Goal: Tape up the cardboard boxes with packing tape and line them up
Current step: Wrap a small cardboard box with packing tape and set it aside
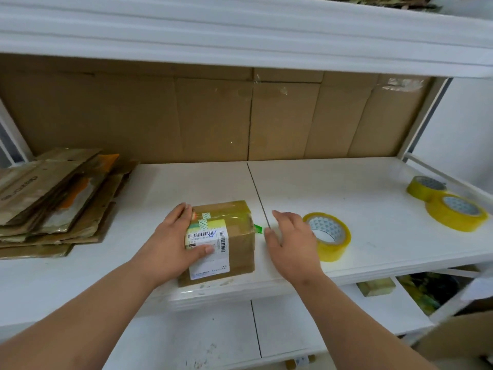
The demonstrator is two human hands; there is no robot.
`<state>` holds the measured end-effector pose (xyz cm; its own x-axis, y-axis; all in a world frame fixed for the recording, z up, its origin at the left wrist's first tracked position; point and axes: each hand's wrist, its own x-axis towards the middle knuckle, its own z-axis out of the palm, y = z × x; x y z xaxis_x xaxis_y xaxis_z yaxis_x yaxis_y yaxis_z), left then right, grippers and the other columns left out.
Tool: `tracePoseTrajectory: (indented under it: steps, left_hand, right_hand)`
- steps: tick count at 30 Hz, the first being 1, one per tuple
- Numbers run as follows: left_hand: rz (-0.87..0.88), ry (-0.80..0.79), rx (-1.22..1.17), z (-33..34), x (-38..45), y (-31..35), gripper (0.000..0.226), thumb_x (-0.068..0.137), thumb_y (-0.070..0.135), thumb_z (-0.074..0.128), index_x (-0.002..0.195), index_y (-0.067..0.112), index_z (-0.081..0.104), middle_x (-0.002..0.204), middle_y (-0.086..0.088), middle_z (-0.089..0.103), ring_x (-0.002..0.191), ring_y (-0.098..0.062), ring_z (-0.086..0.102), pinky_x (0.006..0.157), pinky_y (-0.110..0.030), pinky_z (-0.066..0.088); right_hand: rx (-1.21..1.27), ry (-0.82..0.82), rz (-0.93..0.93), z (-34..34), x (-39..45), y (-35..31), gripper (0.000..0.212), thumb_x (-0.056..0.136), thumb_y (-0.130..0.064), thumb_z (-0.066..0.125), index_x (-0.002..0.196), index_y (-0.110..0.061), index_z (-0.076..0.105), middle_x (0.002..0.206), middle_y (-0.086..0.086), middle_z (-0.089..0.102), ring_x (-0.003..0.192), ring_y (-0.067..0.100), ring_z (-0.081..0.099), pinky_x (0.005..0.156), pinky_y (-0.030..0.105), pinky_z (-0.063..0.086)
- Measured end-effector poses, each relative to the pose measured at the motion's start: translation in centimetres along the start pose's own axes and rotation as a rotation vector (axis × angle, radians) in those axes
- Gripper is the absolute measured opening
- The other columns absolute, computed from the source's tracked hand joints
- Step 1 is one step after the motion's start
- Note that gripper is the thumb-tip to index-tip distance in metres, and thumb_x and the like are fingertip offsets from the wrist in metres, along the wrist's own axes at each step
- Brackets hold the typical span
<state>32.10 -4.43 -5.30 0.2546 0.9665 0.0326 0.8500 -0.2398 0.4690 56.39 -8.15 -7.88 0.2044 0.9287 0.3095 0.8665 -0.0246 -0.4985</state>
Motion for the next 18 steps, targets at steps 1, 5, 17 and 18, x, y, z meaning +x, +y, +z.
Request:
tracePoseTrajectory:
  steps: [1,5,17,18]
  left_hand:
    - [0.003,0.007,-0.022,0.3,0.3,0.2,0.104,0.083,0.056,0.068,0.159,0.025,0.002,0.165,0.012,0.002,0.147,-0.014,0.023,0.111,-0.029,0.036]
    - [0.036,0.025,-0.184,0.8,0.6,0.1,0.087,0.081,0.048,0.075,0.147,0.035,0.02,0.152,0.01,0.031,0.121,-0.009,0.049,0.087,-0.026,0.055]
    - [-0.015,0.065,0.321,-1.6,1.3,2.4,0.036,0.097,0.051,0.045,0.133,0.044,0.049,0.145,0.016,0.026,0.13,-0.015,0.017,0.108,-0.038,0.021]
    - [-0.005,0.075,0.326,-1.7,1.4,2.7,0.036,0.097,0.05,0.048,0.132,0.043,0.05,0.139,0.016,0.03,0.126,-0.013,0.02,0.106,-0.036,0.022]
  right_hand:
    - [-0.078,0.072,0.064,-0.1,0.2,1.1,0.054,0.091,-0.036,0.051,0.14,-0.015,0.053,0.137,0.01,0.053,0.125,0.033,0.046,0.105,0.047,0.037]
    - [-0.409,-0.025,0.283,-1.5,0.8,4.9,0.056,0.079,-0.03,0.06,0.13,-0.008,0.053,0.13,0.015,0.054,0.125,0.037,0.045,0.113,0.049,0.027]
    - [0.0,0.041,0.079,-1.7,1.9,2.8,0.023,0.097,-0.031,0.054,0.116,-0.019,0.057,0.113,-0.003,0.063,0.115,0.018,0.053,0.118,0.039,0.006]
    - [0.075,0.084,0.012,-2.0,1.9,2.1,0.019,0.097,-0.03,0.057,0.112,-0.018,0.059,0.108,-0.005,0.062,0.109,0.016,0.053,0.118,0.038,0.009]
